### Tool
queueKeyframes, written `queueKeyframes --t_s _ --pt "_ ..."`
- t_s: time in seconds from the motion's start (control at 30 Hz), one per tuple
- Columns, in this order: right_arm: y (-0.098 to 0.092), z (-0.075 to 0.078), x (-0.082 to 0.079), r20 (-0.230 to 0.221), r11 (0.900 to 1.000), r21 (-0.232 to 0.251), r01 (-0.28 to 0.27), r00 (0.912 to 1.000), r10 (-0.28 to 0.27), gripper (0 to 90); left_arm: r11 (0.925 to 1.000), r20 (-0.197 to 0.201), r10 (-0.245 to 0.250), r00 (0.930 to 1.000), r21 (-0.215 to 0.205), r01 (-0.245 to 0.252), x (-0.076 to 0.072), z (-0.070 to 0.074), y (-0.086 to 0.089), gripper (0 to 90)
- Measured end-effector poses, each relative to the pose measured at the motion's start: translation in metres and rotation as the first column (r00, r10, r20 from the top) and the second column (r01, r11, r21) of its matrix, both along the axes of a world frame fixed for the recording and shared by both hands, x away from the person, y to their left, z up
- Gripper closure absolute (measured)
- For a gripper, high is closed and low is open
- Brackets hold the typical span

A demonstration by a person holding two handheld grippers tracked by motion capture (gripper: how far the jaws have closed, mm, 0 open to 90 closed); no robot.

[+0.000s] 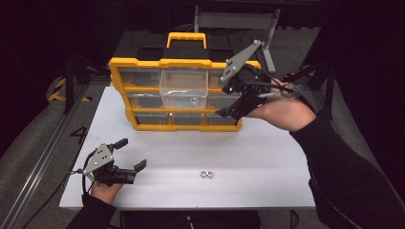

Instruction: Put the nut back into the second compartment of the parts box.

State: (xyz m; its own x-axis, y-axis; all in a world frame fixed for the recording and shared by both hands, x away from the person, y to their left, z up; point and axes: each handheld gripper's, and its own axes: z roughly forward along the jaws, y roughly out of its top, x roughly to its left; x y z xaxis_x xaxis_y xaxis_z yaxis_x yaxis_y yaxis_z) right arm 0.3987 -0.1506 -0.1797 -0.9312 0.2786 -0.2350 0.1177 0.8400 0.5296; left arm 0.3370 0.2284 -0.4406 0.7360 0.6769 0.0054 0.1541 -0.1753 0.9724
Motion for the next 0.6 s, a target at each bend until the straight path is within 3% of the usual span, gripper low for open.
queueKeyframes --t_s 0.3,0.5,0.6 --pt "0.000 -0.051 -0.009 -0.026 1.000 -0.017 -0.008 0.9996 0.008 27.0 1.0000 0.001 -0.002 1.0000 -0.005 0.002 0.000 0.001 0.000 0.4" --pt "0.003 -0.088 -0.015 -0.068 0.999 -0.005 -0.034 0.9971 0.033 25.4 1.0000 0.002 -0.001 1.0000 -0.007 0.001 0.000 0.001 0.001 0.4" --pt "0.005 -0.107 -0.017 -0.080 0.999 -0.024 -0.035 0.9962 0.033 24.5 1.0000 0.000 -0.002 1.0000 -0.005 0.002 0.000 0.001 0.001 0.4"
